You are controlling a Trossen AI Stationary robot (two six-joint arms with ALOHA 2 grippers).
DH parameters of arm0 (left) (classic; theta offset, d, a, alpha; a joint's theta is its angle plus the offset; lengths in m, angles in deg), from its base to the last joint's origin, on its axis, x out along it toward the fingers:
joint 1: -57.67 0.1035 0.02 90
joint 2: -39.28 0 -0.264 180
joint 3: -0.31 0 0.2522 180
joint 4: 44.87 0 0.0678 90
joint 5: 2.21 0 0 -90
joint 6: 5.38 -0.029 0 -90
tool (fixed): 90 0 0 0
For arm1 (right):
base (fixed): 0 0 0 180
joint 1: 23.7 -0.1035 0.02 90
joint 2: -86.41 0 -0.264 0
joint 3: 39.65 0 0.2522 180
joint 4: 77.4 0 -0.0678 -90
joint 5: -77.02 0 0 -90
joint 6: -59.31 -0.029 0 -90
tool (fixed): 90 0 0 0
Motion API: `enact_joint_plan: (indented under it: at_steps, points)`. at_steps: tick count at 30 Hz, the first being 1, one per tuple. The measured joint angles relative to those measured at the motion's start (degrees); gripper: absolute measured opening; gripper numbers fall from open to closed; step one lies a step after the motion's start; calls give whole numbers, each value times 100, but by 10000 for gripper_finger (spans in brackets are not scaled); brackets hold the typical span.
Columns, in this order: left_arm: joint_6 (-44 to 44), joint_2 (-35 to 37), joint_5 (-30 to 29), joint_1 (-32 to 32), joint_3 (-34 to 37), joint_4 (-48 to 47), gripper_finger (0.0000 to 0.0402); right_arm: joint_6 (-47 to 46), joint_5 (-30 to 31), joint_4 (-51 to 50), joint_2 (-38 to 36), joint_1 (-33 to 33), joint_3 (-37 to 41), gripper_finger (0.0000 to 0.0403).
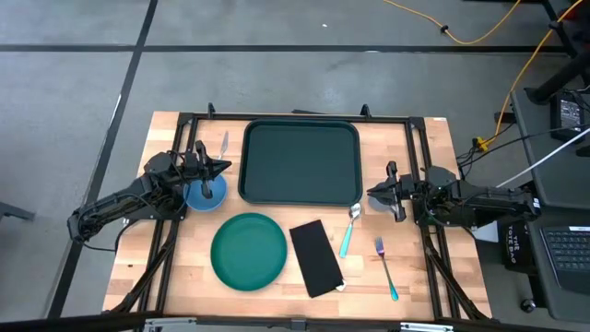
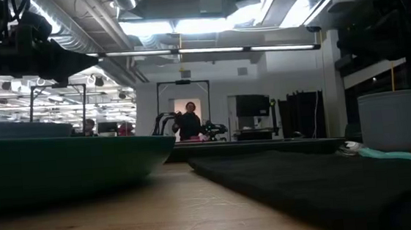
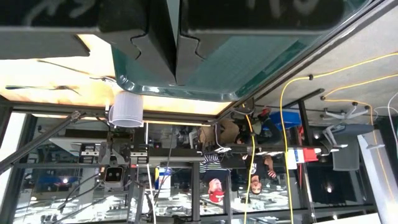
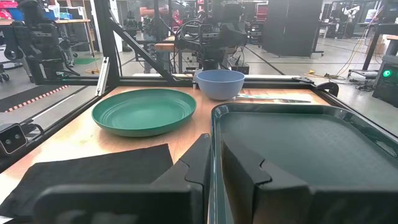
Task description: Set up tray
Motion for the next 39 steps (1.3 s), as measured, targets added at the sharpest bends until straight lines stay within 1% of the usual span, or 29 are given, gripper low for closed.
enact_joint_plan:
  at_steps: [31,39]
  points:
    - [-1,-1,-1,-1,0,1,4,3,1,0,1,0,0,42]
    - [-12,1,-98,-1,1,1,4,-19,585,19,1,0,0,42]
